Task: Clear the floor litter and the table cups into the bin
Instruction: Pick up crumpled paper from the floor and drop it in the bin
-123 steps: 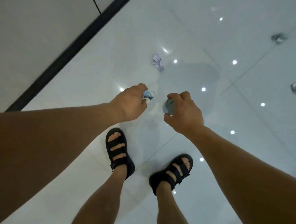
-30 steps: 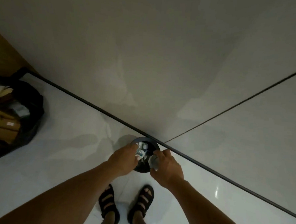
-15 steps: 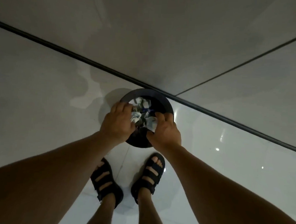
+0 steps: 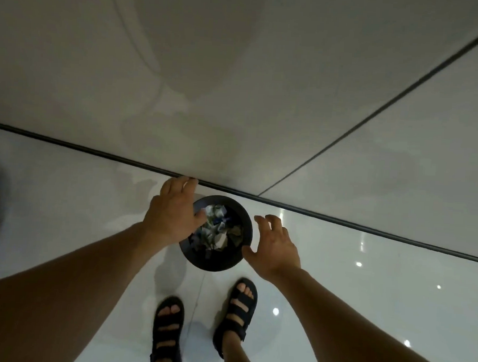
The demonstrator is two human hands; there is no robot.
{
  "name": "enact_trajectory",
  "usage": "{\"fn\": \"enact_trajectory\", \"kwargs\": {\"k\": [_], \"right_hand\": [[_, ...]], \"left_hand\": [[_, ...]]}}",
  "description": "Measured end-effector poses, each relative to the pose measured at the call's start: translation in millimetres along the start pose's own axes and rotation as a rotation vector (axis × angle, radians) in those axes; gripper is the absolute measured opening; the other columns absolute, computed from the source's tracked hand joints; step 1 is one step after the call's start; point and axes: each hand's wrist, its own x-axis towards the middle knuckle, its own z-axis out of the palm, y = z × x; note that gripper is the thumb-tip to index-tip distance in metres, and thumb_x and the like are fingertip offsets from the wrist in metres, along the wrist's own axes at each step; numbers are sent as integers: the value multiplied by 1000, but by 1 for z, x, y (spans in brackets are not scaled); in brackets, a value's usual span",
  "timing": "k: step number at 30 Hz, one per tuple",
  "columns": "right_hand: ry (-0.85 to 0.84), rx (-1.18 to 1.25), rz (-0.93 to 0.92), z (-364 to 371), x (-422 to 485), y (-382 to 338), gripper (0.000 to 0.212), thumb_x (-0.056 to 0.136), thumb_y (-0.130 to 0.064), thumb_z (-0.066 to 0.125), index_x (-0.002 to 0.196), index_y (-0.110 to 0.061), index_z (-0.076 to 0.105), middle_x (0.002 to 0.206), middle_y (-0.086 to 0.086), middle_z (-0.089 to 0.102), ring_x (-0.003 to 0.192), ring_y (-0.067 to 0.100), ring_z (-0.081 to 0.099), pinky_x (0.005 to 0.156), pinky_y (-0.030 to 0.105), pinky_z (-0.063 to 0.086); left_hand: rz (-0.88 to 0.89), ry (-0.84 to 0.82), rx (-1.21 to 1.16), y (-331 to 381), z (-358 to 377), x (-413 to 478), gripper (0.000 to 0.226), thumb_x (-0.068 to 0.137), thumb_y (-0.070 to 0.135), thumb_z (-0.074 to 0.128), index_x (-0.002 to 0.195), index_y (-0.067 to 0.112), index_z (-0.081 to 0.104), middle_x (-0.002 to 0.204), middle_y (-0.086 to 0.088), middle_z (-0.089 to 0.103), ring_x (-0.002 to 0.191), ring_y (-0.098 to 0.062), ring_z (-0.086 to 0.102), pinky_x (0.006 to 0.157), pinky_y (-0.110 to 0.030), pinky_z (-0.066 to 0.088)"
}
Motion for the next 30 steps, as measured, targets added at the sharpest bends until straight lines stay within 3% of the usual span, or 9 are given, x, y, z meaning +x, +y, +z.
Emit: {"fn": "enact_trajectory", "kwargs": {"k": [6,13,22,30], "right_hand": [[64,12,98,-67,-71,-8,80,86,-55,57,151,-29,17,154,-1,23,136,24,33,99,39,45],[111,43,221,-137,-221,-26,83,87,-56,58,153,-27,16,155,1,22,138,26,30,104,42,43],[351,108,485,-185,-409,-9,84,86,-57,56,153,-29,14,155,1,20,138,24,29,103,39,43],[529,268,670,-200,-540,64,85,84,-58,58,153,-30,16,154,1,24,138,24,29,103,40,43]], "left_hand": [[112,-219,86,51,-66,-44,78,86,50,56,149,22,19,157,0,13,144,-23,10,111,-46,28],[361,-293,144,126,-135,-154,81,82,55,55,148,25,19,153,2,19,140,-23,16,110,-42,30],[693,-240,268,255,-213,-268,83,86,54,54,151,23,13,158,-1,11,144,-24,9,115,-44,21],[933,-191,448,377,-199,-369,80,87,52,53,151,23,15,158,-2,11,145,-23,8,115,-45,22]]}}
